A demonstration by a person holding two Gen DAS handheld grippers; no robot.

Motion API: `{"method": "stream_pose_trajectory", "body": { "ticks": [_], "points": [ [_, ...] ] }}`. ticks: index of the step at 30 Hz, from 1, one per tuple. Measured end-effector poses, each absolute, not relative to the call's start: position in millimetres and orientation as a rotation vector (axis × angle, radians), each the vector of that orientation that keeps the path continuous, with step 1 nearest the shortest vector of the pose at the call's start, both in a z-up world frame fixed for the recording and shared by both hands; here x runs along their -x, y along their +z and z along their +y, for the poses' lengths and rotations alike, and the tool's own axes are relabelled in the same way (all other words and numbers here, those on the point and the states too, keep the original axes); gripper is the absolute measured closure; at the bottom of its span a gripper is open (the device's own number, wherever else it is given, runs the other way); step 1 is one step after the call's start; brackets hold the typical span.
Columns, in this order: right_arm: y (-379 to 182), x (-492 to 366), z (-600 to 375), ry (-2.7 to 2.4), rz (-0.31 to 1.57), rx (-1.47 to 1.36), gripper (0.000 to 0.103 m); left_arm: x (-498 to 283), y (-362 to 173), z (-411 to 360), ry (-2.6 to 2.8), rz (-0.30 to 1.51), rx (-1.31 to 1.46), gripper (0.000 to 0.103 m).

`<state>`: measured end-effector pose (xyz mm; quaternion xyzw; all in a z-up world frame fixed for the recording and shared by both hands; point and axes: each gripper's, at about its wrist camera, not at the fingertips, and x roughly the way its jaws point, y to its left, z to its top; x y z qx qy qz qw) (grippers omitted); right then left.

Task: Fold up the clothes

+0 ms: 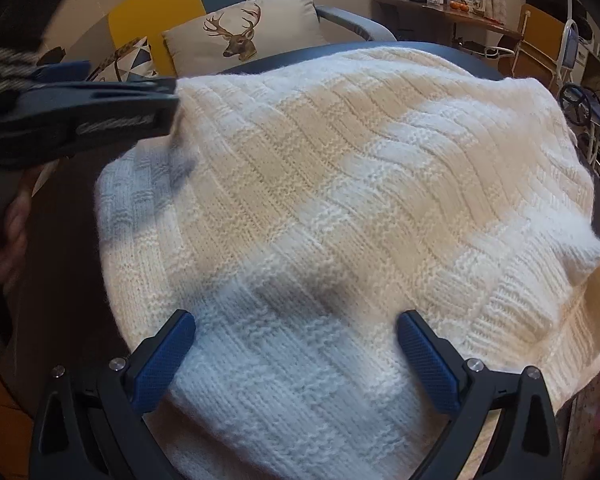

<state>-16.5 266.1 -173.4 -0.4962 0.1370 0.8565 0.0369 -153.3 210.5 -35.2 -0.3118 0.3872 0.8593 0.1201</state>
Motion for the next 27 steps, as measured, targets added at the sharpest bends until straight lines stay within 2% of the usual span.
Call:
{"method": "stream_pose_trajectory", "body": {
  "ticks": [4, 10, 15, 20, 24, 27],
  "points": [
    [-174, 1, 269, 2.616, 0.448, 1.522, 0.0, 173, -85, 214, 2.384, 1.283, 1.051, 0.01],
    [-183, -8, 264, 2.582, 0.461, 1.479, 0.0, 150, -93, 179, 2.388, 1.35, 0.969, 0.01],
    [-187, -10, 263, 2.549, 0.513, 1.448, 0.0, 147, -91, 155, 2.386, 1.317, 1.03, 0.01],
    [-160, -14, 284, 2.514, 0.681, 1.322, 0.007, 128, -93, 155, 2.388, 1.37, 1.009, 0.011],
    [-131, -13, 322, 2.443, 0.684, 1.241, 0.007, 121, -91, 141, 2.425, 1.297, 1.053, 0.011],
    [-139, 2, 334, 2.386, 0.648, 1.294, 0.007, 110, -90, 130, 2.453, 1.242, 1.077, 0.011]
  ]
}}
